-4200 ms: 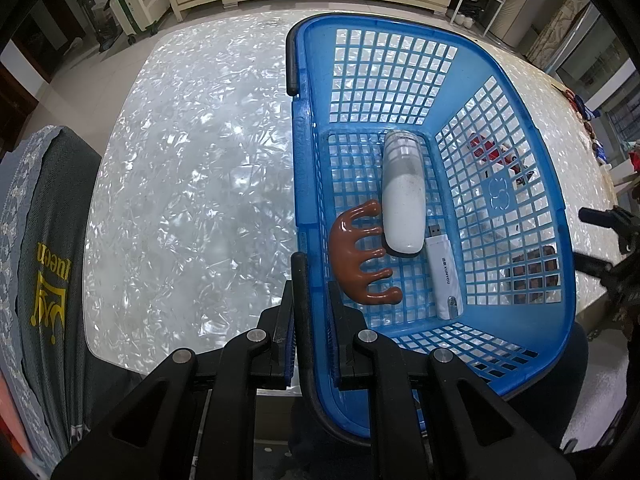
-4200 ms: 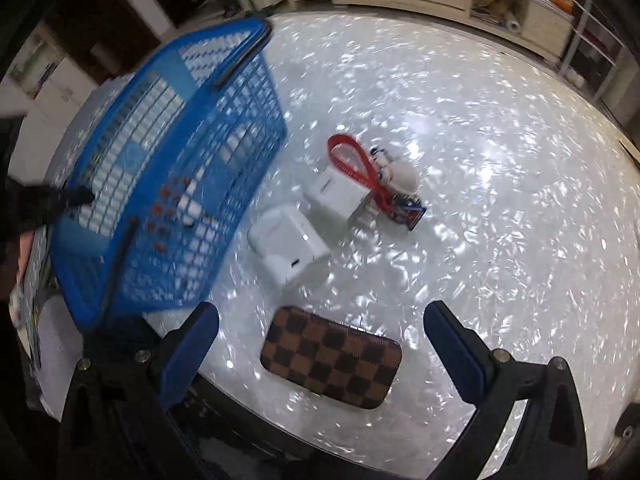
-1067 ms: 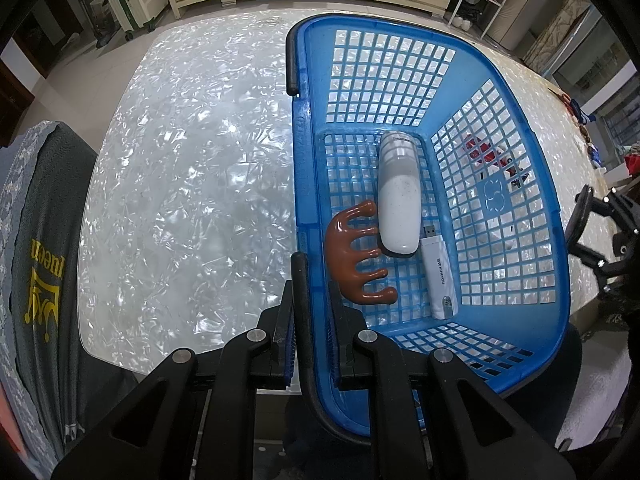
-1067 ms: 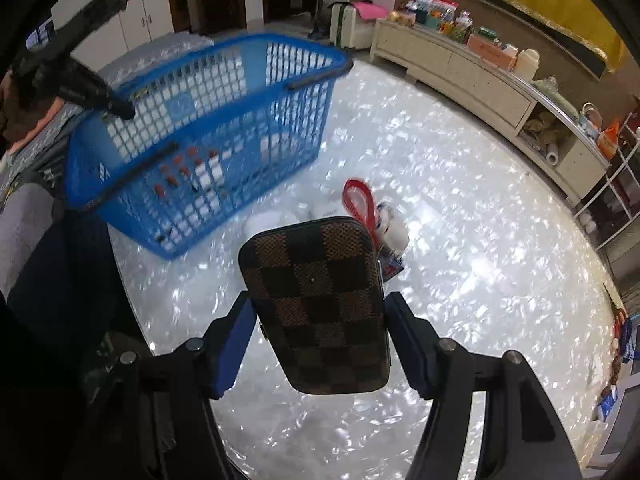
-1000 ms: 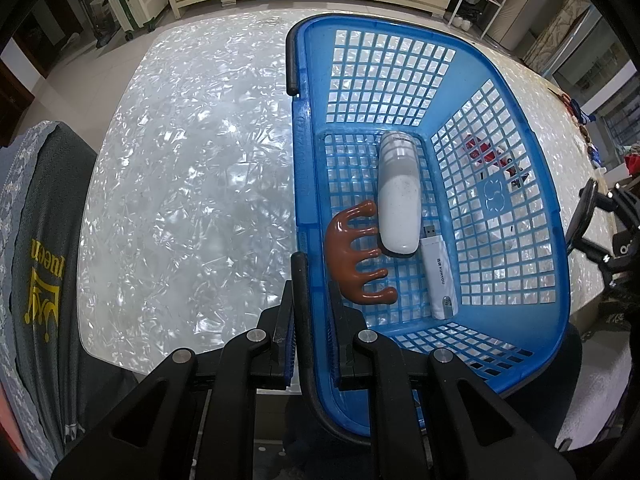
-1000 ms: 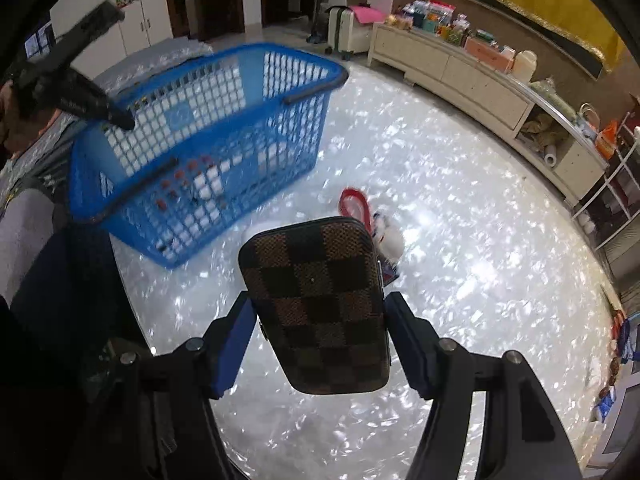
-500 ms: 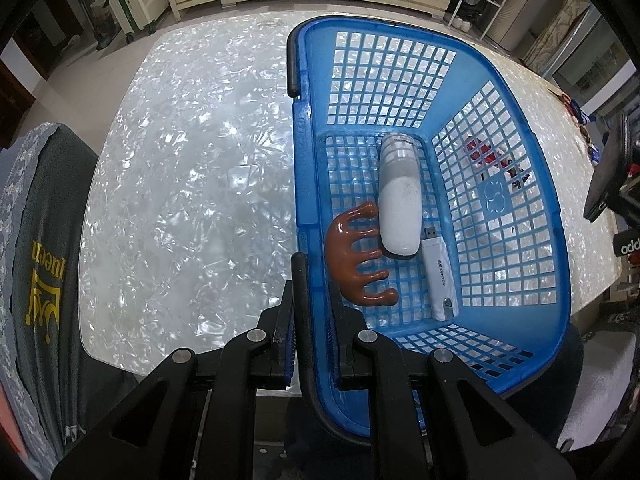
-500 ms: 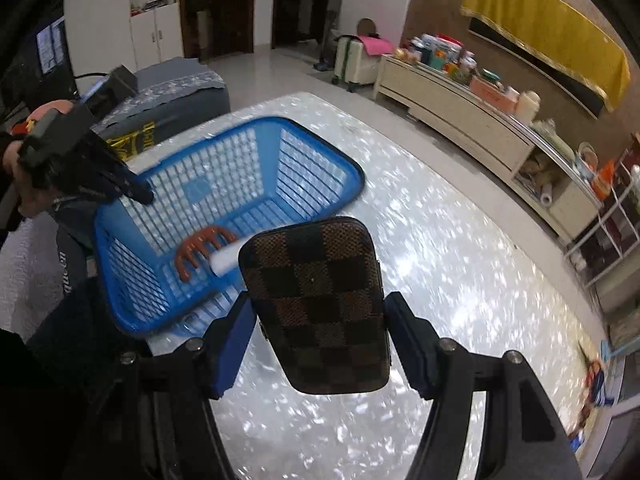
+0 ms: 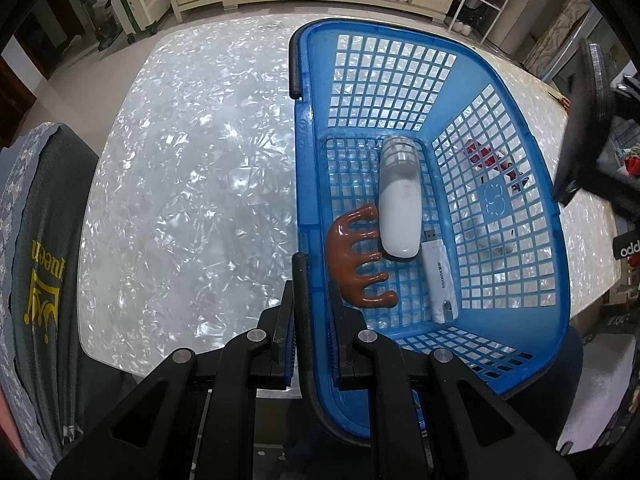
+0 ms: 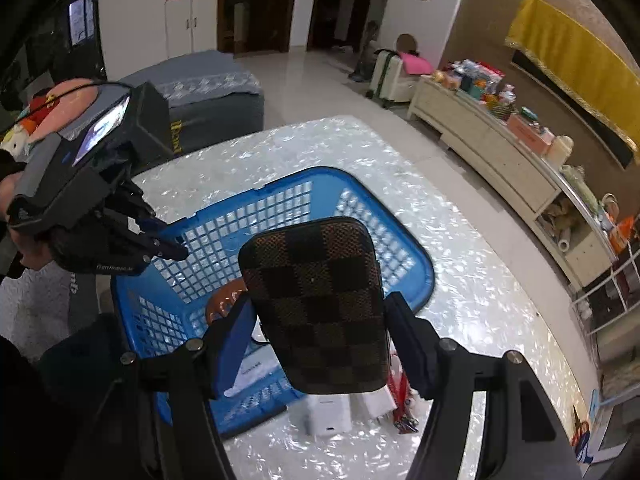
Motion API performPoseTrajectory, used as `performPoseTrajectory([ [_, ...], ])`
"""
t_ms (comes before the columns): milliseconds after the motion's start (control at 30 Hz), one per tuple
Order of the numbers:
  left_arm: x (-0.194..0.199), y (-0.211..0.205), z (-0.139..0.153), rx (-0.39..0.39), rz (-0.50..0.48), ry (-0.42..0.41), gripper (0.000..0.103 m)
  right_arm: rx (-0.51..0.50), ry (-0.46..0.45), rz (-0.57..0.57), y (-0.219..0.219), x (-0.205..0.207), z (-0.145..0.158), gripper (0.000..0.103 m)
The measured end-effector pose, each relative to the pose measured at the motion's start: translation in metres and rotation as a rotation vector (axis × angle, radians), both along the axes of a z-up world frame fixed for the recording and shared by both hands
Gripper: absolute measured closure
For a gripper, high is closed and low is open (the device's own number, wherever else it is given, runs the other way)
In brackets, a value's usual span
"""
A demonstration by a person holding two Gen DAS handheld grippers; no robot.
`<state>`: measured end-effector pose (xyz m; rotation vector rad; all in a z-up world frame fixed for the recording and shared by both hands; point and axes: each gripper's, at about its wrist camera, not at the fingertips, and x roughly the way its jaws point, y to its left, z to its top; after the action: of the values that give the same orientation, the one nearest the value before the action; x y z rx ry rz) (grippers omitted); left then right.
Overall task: Organize rigid objects
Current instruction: 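Lower the checkered case into the basket and open the right tool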
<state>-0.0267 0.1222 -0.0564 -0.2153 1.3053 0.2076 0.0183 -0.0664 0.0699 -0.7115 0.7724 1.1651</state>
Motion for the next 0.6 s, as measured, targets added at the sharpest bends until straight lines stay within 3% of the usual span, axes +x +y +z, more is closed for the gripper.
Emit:
performPoseTrajectory([
  [600,0.002,-0.001,0.0,0.012,0.004,0.002,0.089,-0.1,0.033,0.079,0.048,-0.009,-0.044,0.039],
])
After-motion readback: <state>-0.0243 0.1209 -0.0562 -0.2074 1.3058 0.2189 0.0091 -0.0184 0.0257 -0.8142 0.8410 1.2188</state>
